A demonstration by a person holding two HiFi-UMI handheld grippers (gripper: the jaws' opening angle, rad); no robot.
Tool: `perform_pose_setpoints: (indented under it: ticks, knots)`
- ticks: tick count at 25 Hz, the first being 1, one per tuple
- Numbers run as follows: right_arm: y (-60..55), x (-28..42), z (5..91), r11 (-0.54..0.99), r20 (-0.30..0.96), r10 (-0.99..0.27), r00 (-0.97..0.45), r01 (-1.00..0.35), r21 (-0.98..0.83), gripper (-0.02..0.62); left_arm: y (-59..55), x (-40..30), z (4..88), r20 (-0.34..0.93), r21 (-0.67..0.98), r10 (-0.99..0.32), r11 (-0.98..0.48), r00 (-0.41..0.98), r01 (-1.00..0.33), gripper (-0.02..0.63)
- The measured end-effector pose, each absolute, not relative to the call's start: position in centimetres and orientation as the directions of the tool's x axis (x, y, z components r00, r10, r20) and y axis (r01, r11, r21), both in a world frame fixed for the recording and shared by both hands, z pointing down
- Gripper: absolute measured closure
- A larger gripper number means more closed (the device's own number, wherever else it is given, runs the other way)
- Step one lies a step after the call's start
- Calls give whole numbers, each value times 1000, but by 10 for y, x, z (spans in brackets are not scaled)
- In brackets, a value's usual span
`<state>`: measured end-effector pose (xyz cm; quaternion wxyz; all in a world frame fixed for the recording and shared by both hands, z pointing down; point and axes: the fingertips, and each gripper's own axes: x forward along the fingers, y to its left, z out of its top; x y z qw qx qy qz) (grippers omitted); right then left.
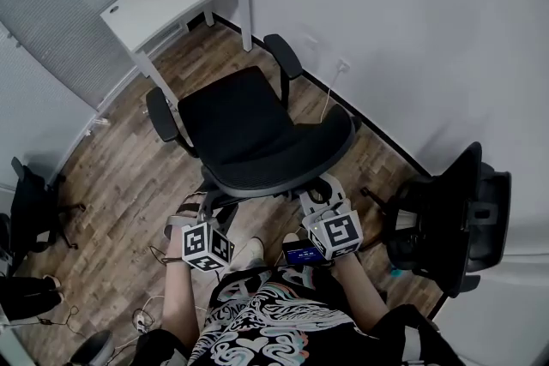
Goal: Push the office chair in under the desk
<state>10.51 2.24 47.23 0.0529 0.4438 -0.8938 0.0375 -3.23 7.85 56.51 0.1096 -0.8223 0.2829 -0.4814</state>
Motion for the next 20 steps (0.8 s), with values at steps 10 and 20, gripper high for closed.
perform_pose_setpoints:
  ticks: [10,20]
  knots:
    - [23,101,472,621,121,-775,-620,-783,-34,532,79,-34,564,718,-415,-541,-838,439,-354,453]
    - [33,86,473,622,139,-774,-618,-783,-21,534,83,-49,565,718,-405,-510,-859,473,-312,453]
